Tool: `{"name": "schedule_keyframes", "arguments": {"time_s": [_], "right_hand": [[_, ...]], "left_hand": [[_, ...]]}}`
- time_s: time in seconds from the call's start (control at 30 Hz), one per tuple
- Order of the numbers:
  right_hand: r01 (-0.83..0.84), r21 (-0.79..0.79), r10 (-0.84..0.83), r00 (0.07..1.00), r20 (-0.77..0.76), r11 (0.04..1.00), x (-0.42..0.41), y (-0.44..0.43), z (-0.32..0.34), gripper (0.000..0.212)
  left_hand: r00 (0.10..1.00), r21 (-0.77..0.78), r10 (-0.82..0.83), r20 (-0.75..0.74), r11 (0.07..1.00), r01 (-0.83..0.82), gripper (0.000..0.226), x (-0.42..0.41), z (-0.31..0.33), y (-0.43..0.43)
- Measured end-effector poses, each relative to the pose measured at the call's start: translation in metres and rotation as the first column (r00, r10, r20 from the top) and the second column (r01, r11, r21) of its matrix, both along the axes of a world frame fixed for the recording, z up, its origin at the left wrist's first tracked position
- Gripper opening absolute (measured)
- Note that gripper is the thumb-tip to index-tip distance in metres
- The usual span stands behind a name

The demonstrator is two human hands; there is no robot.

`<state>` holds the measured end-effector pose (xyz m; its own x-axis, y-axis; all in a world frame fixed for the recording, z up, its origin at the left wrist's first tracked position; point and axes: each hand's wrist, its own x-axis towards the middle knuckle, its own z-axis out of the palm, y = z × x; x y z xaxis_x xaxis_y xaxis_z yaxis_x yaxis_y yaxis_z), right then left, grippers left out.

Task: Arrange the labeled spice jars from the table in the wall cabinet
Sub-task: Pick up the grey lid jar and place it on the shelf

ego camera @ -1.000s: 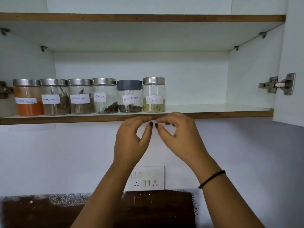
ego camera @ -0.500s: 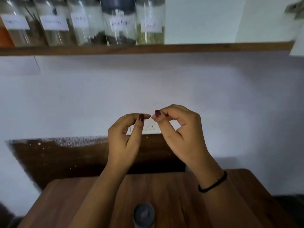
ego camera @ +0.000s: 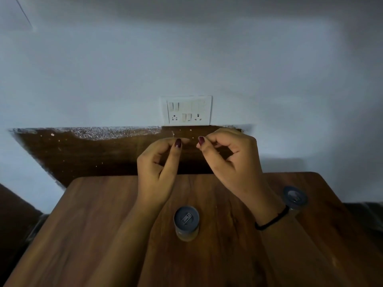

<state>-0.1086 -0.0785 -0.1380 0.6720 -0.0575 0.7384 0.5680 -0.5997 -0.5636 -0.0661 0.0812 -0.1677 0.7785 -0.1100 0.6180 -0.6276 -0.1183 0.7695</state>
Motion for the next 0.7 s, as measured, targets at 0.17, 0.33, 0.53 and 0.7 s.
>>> {"name": "schedule_keyframes", "arguments": {"time_s": [0.17,0.33,0.53,0.7], "right_hand": [[-0.029,0.033,0.032,0.996,-0.088,0.999,0.002,0.006,-0.034,0.015],[-0.066,0.075,0.078,0.982,-0.171,0.995,0.005,0.019,-0.063,0.016],[-0.078,0.093,0.099,0.964,-0.247,0.993,0.010,0.021,-0.099,0.013],[-0.055,0.090,0.080,0.945,-0.316,0.994,0.010,0.023,-0.132,0.018]], "left_hand": [[0.992,0.027,0.064,-0.108,0.998,-0.061,0.021,0.001,-0.035,0.014],[0.982,0.082,0.078,-0.172,0.995,-0.065,0.021,0.003,-0.074,0.023],[0.980,0.187,0.093,-0.176,0.981,-0.060,0.019,0.007,-0.106,0.028],[0.914,0.189,0.049,-0.403,0.981,0.031,0.020,0.009,-0.152,0.033]]}}
